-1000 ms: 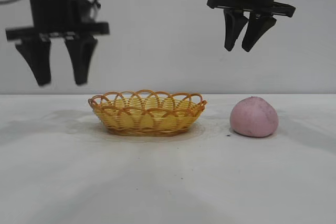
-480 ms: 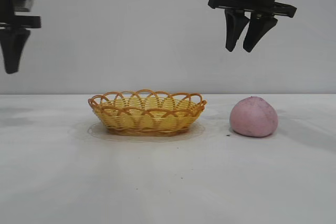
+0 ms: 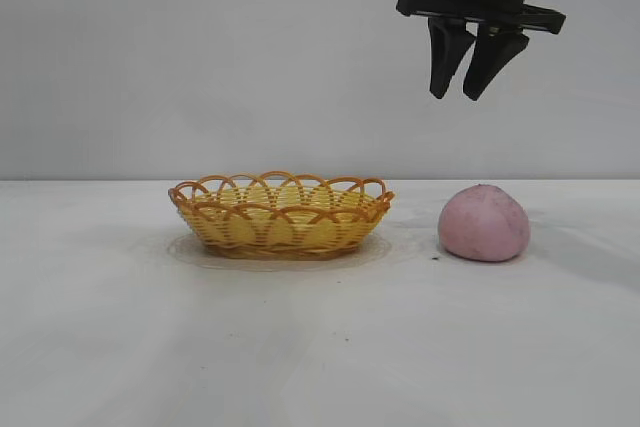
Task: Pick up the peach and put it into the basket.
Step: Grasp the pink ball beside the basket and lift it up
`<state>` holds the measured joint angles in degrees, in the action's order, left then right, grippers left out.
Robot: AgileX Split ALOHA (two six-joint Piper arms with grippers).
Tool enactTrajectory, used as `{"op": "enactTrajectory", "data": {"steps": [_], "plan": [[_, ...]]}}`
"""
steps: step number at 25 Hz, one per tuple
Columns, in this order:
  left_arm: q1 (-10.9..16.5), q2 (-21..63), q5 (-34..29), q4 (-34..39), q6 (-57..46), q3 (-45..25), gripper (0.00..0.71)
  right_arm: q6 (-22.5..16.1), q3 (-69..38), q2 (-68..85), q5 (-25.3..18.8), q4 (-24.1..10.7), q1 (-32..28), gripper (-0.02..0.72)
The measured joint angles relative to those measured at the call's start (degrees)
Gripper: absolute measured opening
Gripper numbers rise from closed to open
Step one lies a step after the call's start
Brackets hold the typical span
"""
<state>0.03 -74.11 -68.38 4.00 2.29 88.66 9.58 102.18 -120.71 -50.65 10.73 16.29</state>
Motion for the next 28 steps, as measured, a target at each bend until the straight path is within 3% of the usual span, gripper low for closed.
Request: {"op": "enactTrajectory", "data": {"steps": [8, 12, 19, 28], "plan": [[0.0, 24.6, 3.1, -0.4, -2.9, -36.2, 0.447, 0.3, 0.0, 0.0, 0.1, 0.7, 0.0, 0.274], [0.0, 38.7, 3.2, -0.5, -3.3, -47.3, 0.447, 0.3, 0.0, 0.0, 0.1, 0.9, 0.0, 0.274], [0.0, 57.9, 5.0, -0.5, -3.4, -59.0, 0.447, 1.2, 0.0, 0.0, -0.4, 1.4, 0.0, 0.274], [0.0, 70.3, 4.5, -0.4, -3.4, -61.0, 0.447, 1.5, 0.0, 0.0, -0.9, 1.4, 0.0, 0.274]]}}
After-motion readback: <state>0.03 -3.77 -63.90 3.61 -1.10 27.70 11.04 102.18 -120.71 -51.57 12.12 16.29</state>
